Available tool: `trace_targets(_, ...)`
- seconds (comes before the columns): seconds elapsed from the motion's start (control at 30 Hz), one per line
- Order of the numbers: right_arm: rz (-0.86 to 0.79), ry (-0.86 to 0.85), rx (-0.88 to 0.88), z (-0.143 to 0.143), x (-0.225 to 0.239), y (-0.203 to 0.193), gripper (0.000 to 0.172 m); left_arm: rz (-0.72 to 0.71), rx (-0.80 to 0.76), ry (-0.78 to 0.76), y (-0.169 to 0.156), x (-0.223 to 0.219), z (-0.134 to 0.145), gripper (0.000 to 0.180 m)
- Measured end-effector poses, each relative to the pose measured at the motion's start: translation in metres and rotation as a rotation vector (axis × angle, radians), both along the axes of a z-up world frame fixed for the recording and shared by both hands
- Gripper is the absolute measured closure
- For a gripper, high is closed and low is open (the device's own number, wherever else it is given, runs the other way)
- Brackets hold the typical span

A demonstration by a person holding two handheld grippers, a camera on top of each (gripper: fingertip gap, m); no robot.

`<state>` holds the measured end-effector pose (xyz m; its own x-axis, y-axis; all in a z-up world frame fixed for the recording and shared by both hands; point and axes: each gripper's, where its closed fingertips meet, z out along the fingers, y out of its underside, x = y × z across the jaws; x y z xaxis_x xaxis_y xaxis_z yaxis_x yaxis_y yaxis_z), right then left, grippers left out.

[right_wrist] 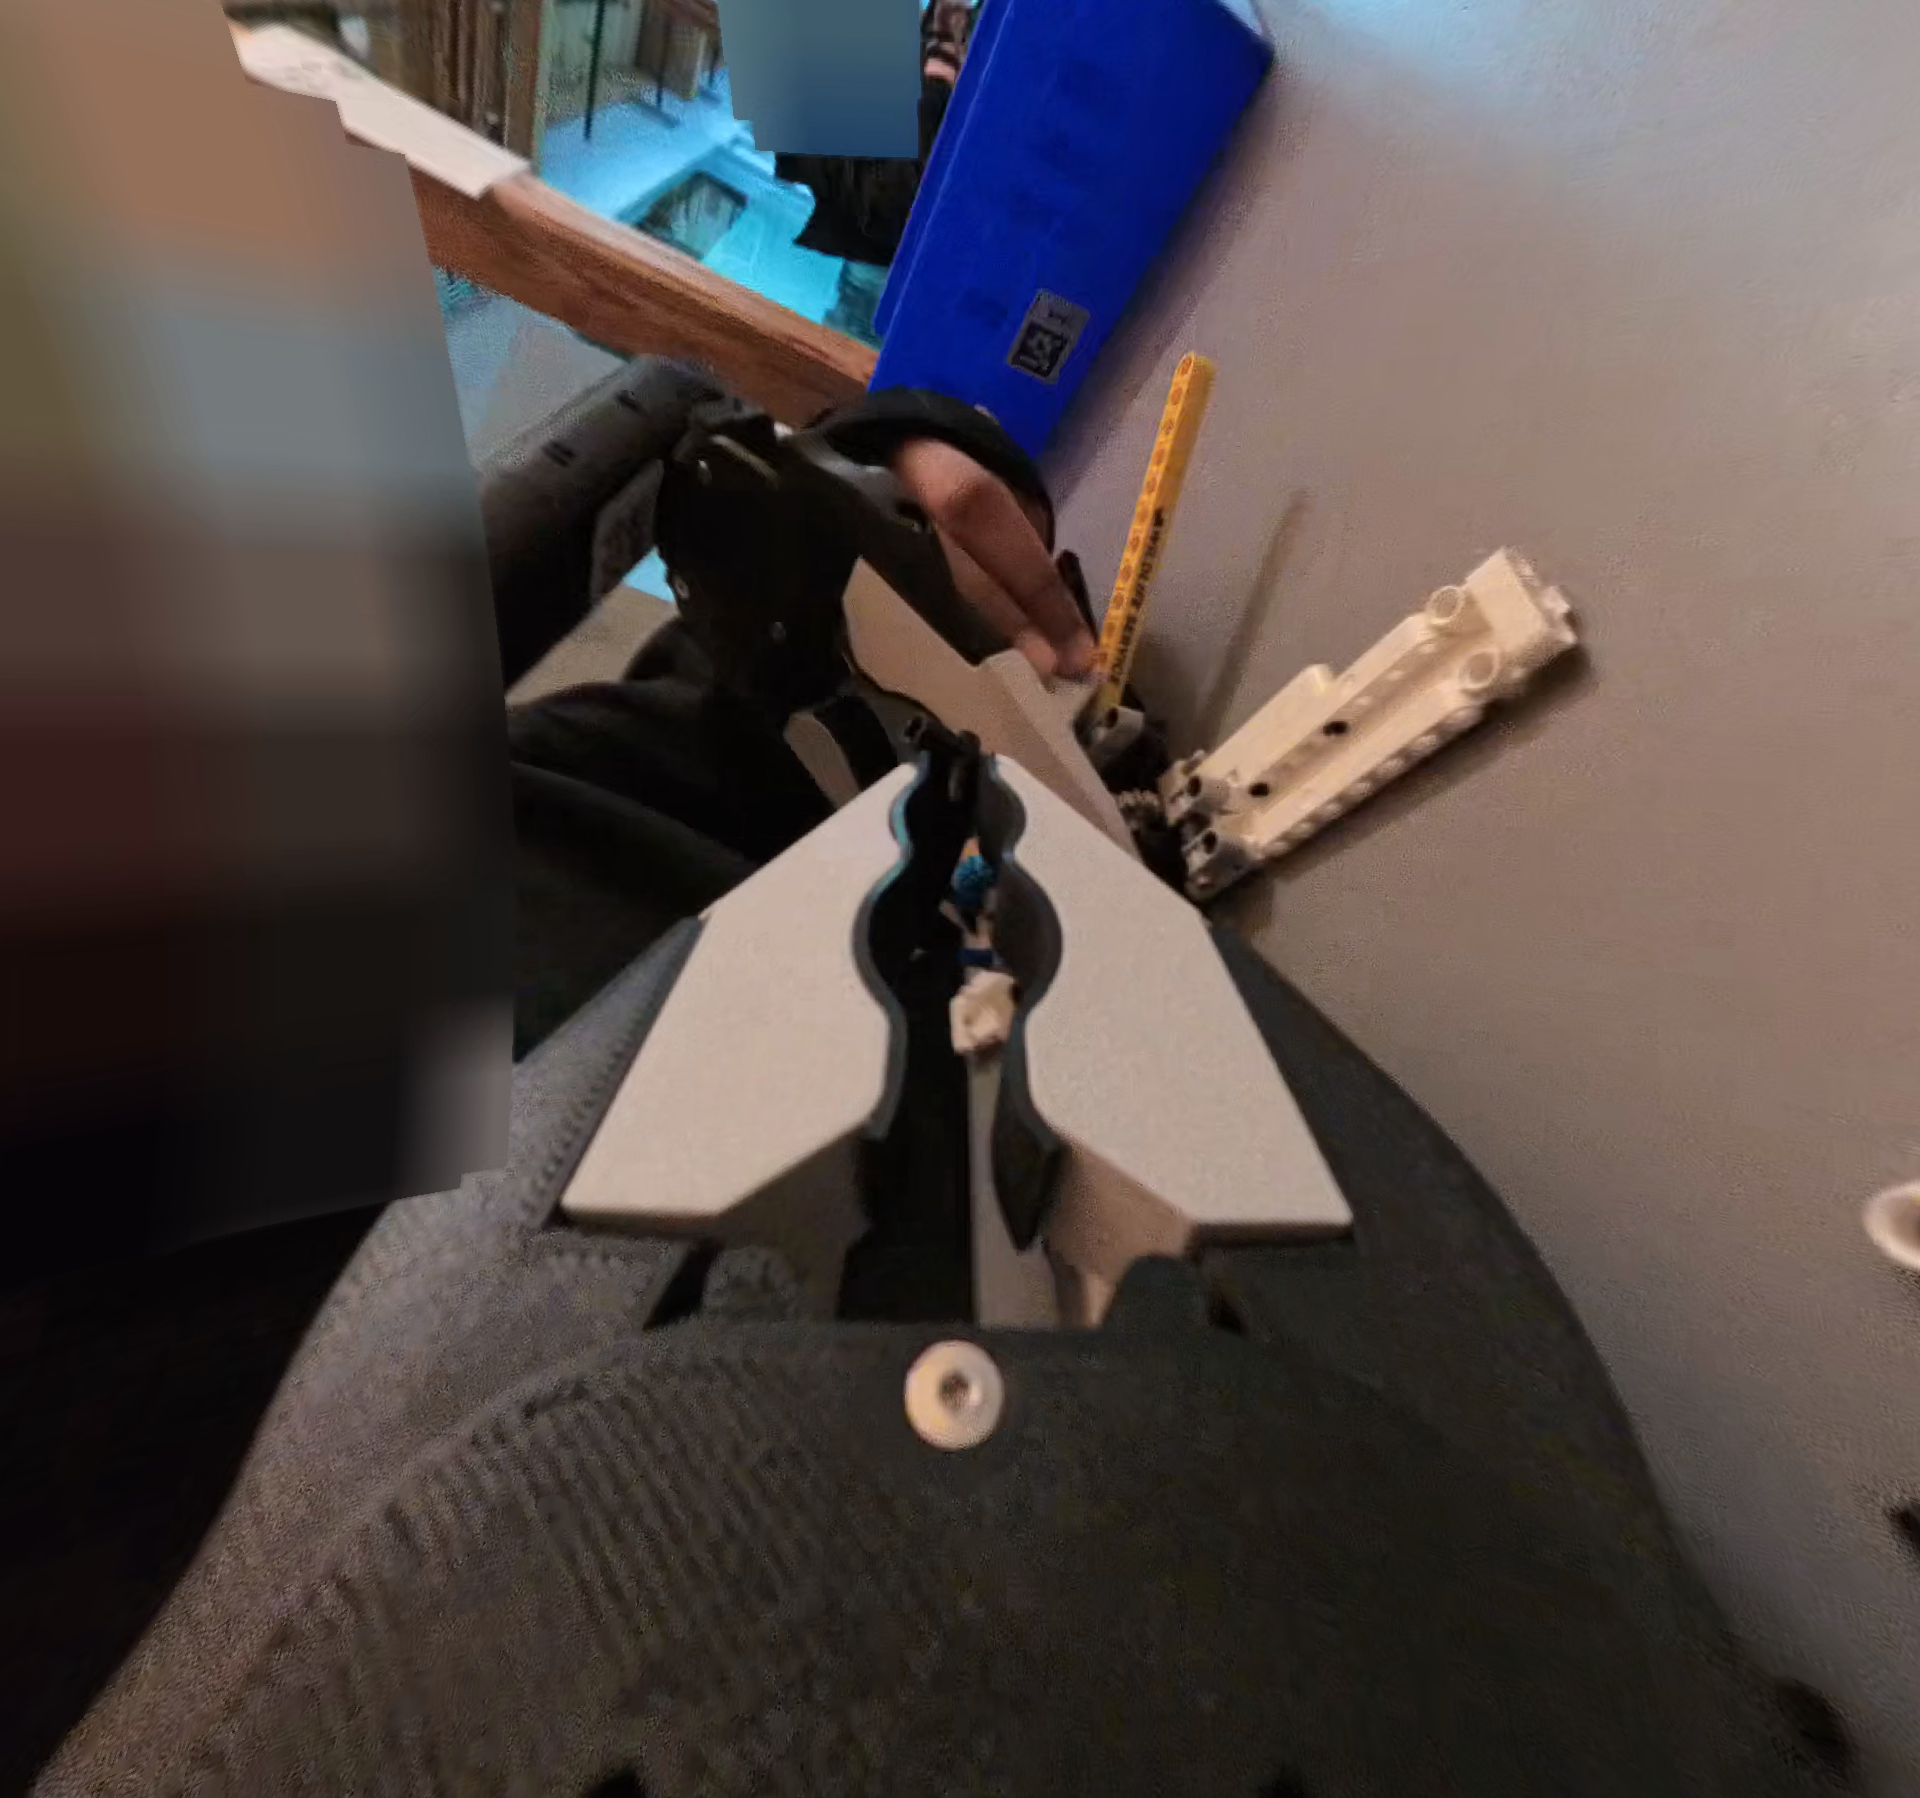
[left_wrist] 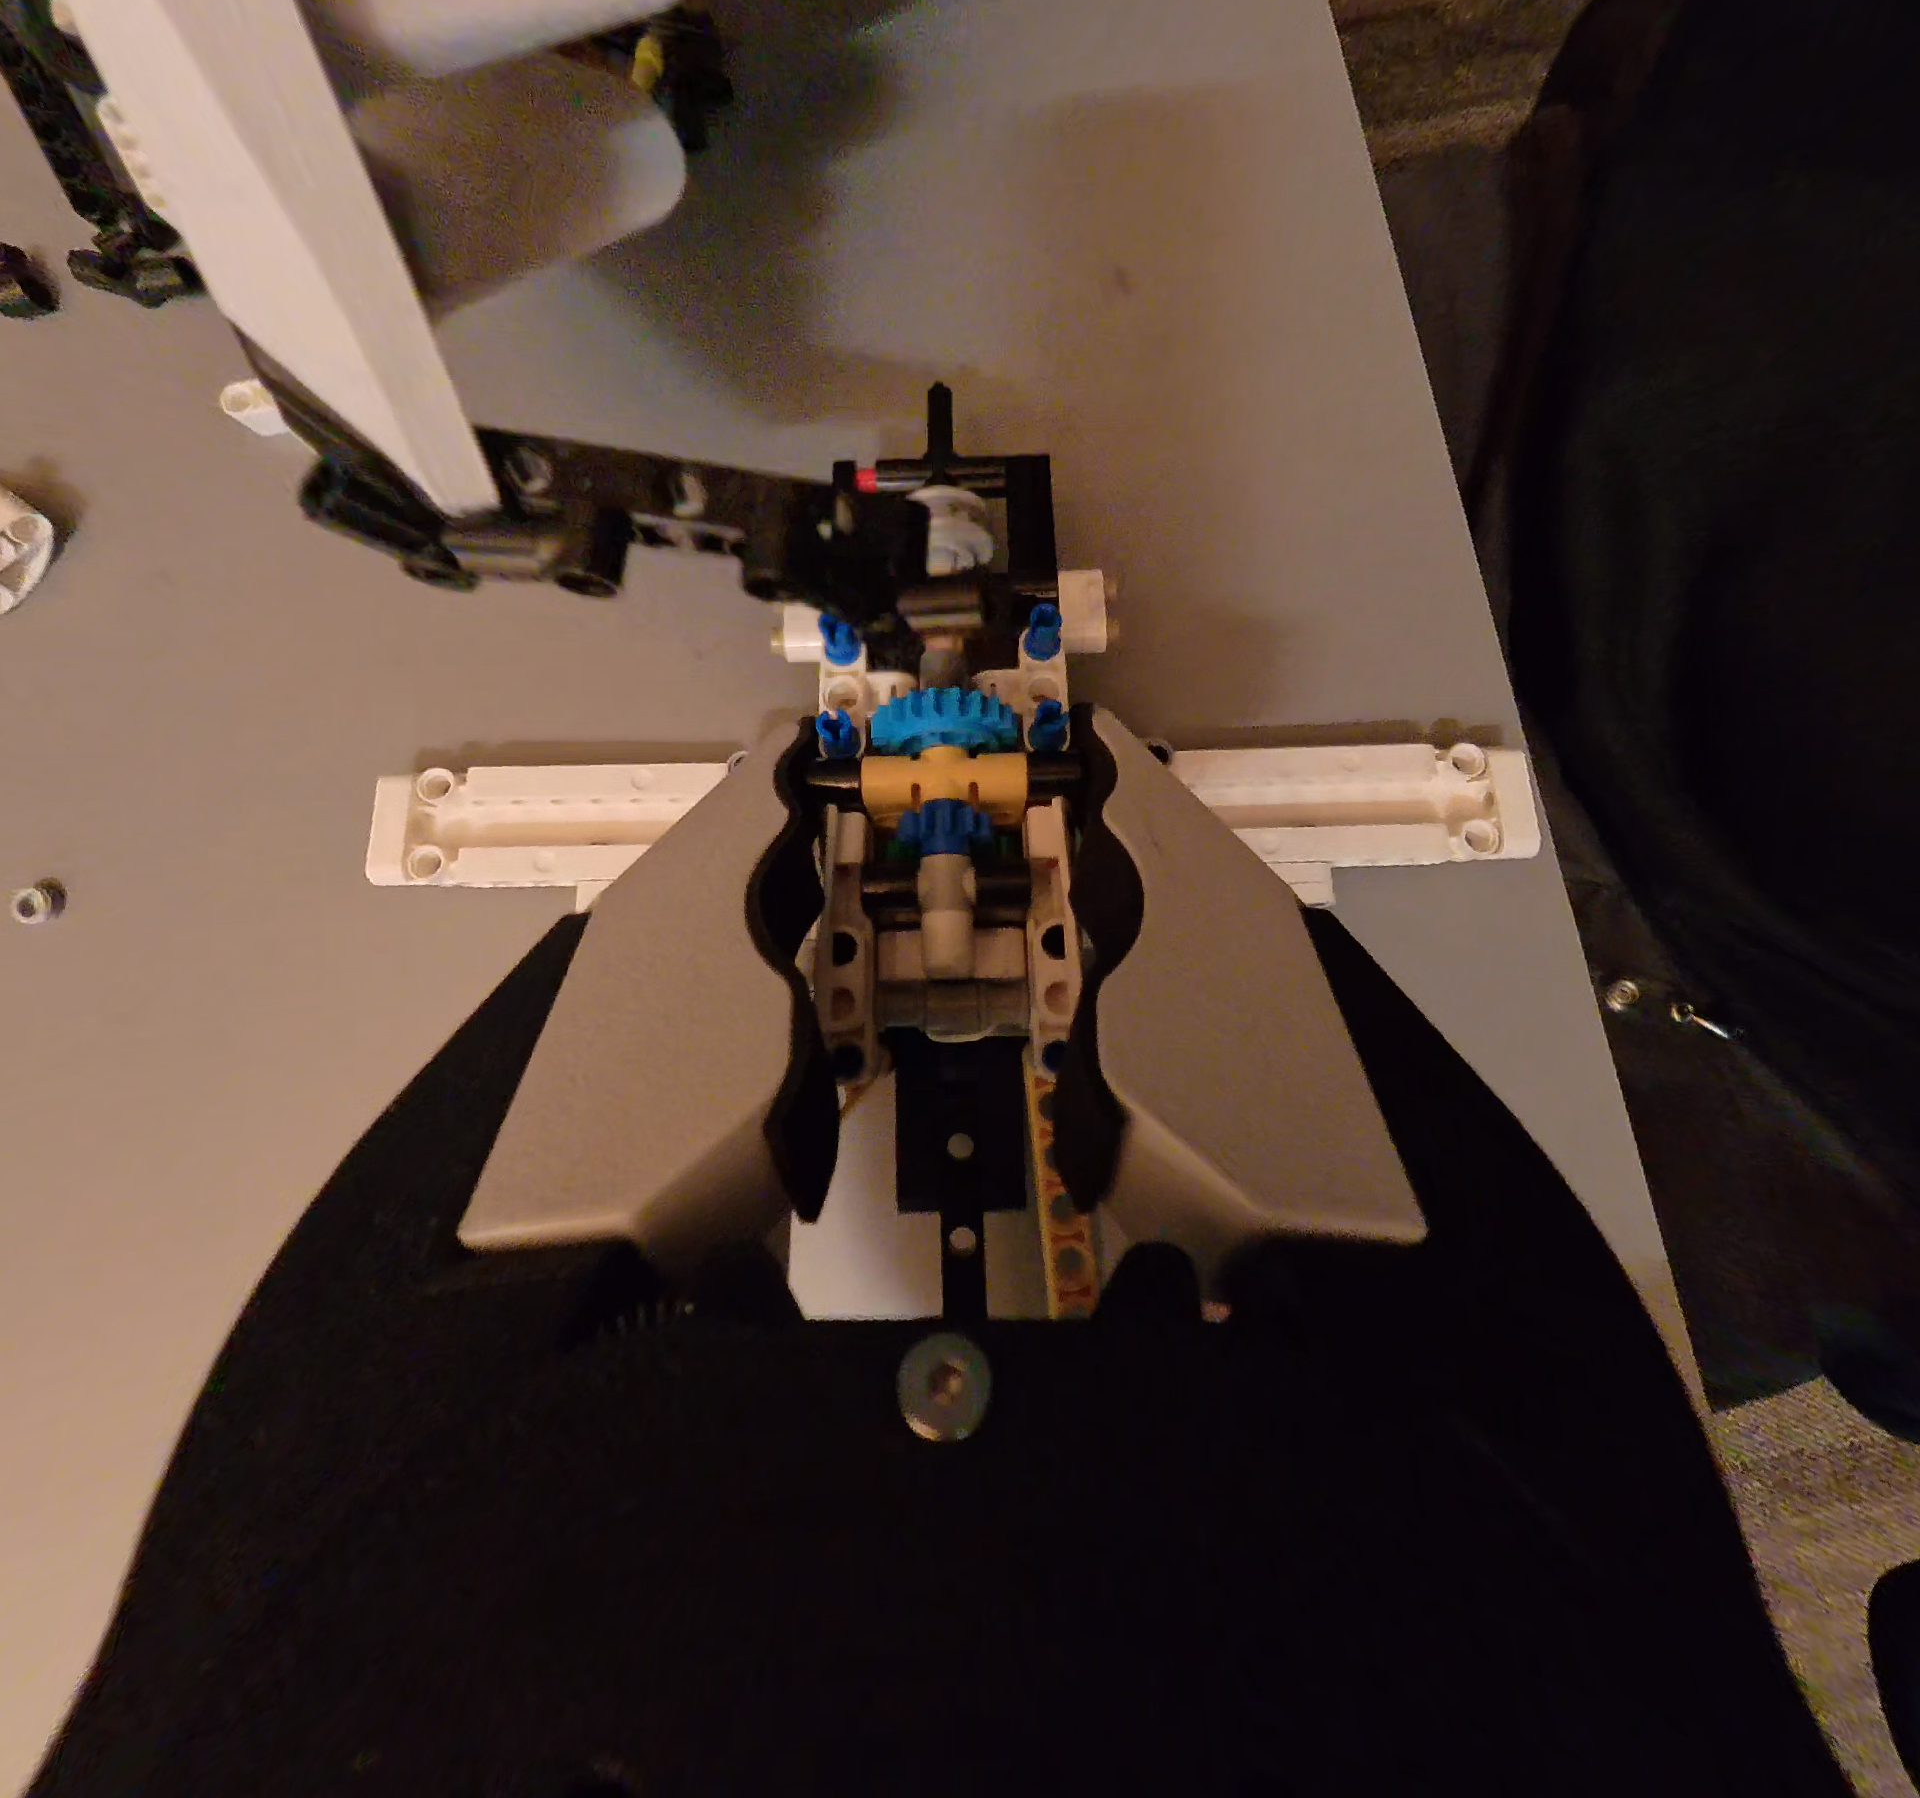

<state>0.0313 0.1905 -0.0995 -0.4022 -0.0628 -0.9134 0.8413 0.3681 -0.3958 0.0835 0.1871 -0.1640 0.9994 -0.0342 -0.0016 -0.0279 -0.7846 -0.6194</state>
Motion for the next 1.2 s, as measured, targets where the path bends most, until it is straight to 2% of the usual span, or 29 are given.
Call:
trace_targets(0.03,-0.007,-0.049,-0.014,0.003,-0.002,0.002,0.165,-0.004,-0.002,-0.002,0.000,0.000,0.000,0.130)
trace_targets(0.13,-0.052,-0.037,-0.041,0.007,-0.012,0.010,0.165,0.008,-0.019,0.012,-0.006,-0.006,0.001,0.131)
trace_targets(0.47,-0.217,0.120,-0.098,0.022,-0.032,0.017,0.166,0.203,-0.077,-0.020,-0.075,-0.075,0.002,0.132)
trace_targets(0.53,-0.240,0.145,-0.112,0.023,-0.030,0.017,0.166,0.237,-0.067,0.006,-0.079,-0.080,0.005,0.124)
trace_targets(0.63,-0.298,0.186,-0.143,0.026,-0.029,0.019,0.166,0.343,0.012,0.126,-0.085,-0.091,0.024,0.110)
trace_targets(0.7,-0.355,0.258,-0.143,0.025,-0.028,0.022,0.166,0.433,0.136,0.189,-0.085,-0.093,0.049,0.104)
trace_targets(0.77,-0.425,0.361,-0.143,0.025,-0.027,0.026,0.166,0.514,0.332,0.197,-0.074,-0.082,0.080,0.107)
trace_targets(0.87,-0.526,0.498,-0.225,0.037,-0.017,0.030,0.166,0.513,0.633,0.059,-0.034,-0.043,0.108,0.118)
trace_targets(1.0,-0.548,0.688,-0.313,0.047,0.016,0.026,0.165,0.497,0.773,-0.061,0.012,-0.016,0.095,0.117)
trace_targets(1.07,-0.549,0.823,-0.288,0.040,0.031,0.024,0.166,0.478,0.840,-0.111,0.024,-0.006,0.093,0.124)
trace_targets(1.13,-0.528,0.952,-0.299,0.043,0.046,0.023,0.165,0.434,0.870,-0.188,0.033,0.004,0.092,0.139)
trace_targets(1.2,-0.538,1.063,-0.277,0.043,0.050,0.022,0.166,0.420,0.904,-0.220,0.035,0.007,0.093,0.143)
